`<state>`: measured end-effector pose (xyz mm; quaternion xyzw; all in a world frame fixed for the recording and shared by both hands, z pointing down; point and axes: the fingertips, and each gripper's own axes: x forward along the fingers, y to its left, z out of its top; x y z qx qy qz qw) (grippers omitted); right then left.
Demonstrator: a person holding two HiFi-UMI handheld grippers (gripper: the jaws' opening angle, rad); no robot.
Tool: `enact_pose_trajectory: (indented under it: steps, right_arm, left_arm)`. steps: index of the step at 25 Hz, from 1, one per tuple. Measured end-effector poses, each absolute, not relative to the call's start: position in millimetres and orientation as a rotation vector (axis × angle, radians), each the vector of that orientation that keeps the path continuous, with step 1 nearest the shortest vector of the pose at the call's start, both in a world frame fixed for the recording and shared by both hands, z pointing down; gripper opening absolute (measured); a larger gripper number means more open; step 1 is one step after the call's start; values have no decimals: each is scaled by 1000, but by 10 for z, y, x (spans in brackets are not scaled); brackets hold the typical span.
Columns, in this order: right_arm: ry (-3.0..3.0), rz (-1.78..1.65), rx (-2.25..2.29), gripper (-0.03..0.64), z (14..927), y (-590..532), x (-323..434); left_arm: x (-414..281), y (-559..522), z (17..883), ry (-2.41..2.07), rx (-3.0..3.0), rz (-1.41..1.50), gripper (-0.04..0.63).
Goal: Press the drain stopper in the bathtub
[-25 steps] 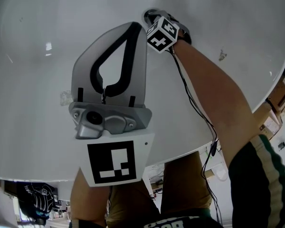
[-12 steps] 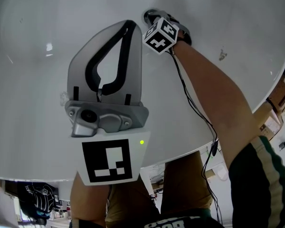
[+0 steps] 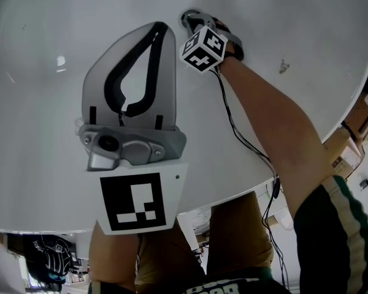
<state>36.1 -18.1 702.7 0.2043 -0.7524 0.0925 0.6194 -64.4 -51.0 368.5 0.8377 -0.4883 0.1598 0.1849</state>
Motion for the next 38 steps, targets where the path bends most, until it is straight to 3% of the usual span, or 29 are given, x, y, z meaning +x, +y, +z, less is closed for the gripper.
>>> enact_pose_trajectory:
  steps: [8, 11, 13, 24, 26, 35, 38]
  right_arm:
    - [-1734, 220, 485, 15, 7031, -193, 368]
    - [-1751, 315, 556, 97, 6999, -255, 447]
    - [-1788, 423, 547, 224, 6998, -217, 401]
    - [-1745, 491, 485, 224, 7123, -229, 375]
    - [-1740, 515, 493, 190, 7105, -266, 360]
    - [-1653, 857, 859, 178, 7091, -374, 432]
    - [-1671, 803, 805, 178, 7081, -359, 409]
  left_arm:
    - [-645, -512, 3675, -1377, 2366, 452, 3]
    - [-643, -513, 3680, -1380, 2363, 459, 3]
    - [-646, -510, 3677, -1378, 2366, 461, 3]
    - [-646, -510, 3671, -1360, 2376, 454, 3]
    - [-647, -508, 3660, -1360, 2378, 450, 3]
    - [-643, -511, 3651, -1353, 2383, 450, 3]
    - [-632, -508, 3661, -1348, 2386, 451, 3]
